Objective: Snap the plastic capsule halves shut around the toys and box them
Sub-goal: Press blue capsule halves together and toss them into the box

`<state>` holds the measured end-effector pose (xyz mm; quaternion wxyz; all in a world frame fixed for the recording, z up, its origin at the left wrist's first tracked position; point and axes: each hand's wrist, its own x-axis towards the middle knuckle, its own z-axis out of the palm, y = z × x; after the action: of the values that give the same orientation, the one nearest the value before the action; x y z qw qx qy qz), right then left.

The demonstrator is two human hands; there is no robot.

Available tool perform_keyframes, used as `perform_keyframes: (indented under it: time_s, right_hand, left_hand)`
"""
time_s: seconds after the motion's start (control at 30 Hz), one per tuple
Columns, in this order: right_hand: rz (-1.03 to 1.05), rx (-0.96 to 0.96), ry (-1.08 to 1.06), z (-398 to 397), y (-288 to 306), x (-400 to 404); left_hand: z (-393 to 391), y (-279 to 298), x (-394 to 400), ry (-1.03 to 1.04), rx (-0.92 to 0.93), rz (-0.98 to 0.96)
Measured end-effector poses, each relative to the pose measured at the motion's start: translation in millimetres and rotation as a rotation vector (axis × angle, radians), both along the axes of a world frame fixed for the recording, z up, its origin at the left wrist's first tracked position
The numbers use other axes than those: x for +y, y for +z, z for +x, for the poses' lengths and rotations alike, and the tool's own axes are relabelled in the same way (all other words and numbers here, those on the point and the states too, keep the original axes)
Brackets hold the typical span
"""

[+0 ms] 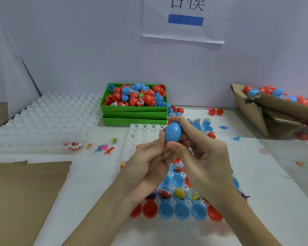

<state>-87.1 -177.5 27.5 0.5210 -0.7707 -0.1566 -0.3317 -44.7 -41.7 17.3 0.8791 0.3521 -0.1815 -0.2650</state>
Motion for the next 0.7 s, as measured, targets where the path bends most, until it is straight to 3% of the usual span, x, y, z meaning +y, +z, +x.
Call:
perform_keyframes:
  time_s: [0.13,0.37,0.63,0.7]
  right_hand:
    - [0.036,0.014,-0.008,4,-4,1]
    - [0.019,0.038,0.021,10,-10,0]
    - [0.045,0.068,-0.007,14,-7,-8]
    - [0.147,0.097,0.001,17,-2,-13]
  left_hand:
    - [3,3,2,0.004,-0.005,0.078]
    - [8,6,13,0.099,-0.199,0.267]
    - [12,9,17,0.433,-0.257,0.527]
    - [14,9,20,0.490,-0.240,0.547]
